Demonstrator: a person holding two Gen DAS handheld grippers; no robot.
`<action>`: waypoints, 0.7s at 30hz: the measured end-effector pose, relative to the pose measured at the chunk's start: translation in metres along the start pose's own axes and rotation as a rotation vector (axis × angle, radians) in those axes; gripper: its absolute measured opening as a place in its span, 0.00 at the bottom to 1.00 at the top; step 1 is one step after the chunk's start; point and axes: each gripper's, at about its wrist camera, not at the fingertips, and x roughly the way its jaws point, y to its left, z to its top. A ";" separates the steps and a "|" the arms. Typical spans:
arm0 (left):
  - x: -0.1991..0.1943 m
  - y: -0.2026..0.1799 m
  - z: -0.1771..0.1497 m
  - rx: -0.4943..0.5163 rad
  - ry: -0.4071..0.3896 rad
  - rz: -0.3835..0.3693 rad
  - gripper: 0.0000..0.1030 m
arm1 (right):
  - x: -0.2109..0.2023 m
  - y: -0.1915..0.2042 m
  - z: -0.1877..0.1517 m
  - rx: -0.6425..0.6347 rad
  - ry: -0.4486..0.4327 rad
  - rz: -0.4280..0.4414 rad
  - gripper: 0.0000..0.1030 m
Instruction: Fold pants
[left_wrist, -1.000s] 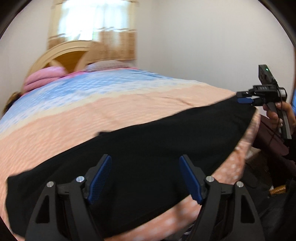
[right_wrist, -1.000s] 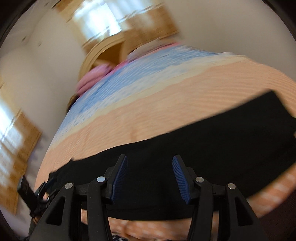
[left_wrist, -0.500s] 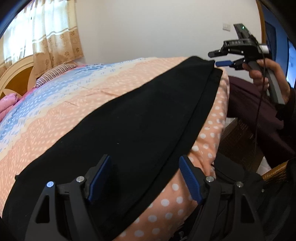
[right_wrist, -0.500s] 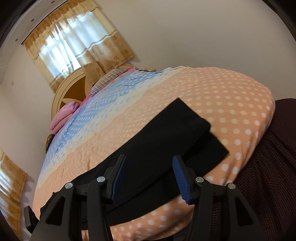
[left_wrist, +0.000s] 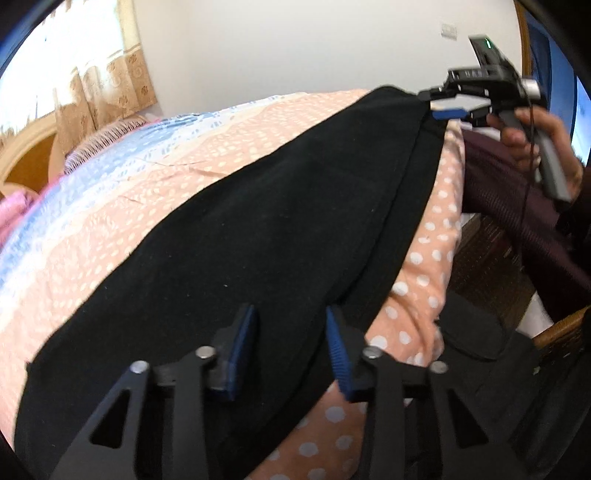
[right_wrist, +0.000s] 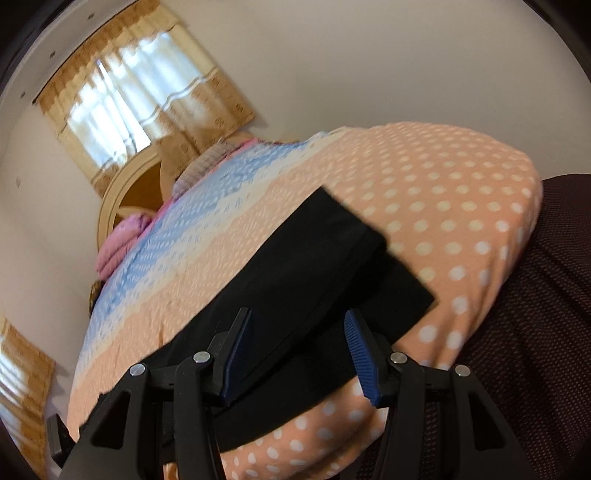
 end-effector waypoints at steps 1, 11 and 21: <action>-0.001 0.002 0.000 -0.011 0.000 -0.009 0.22 | -0.002 -0.002 0.002 0.003 -0.008 -0.003 0.51; -0.006 0.012 0.000 -0.090 -0.030 -0.047 0.21 | 0.001 -0.018 0.020 0.065 -0.042 -0.009 0.39; -0.014 0.018 0.005 -0.132 -0.079 -0.065 0.05 | -0.008 -0.003 0.035 -0.018 -0.093 -0.017 0.05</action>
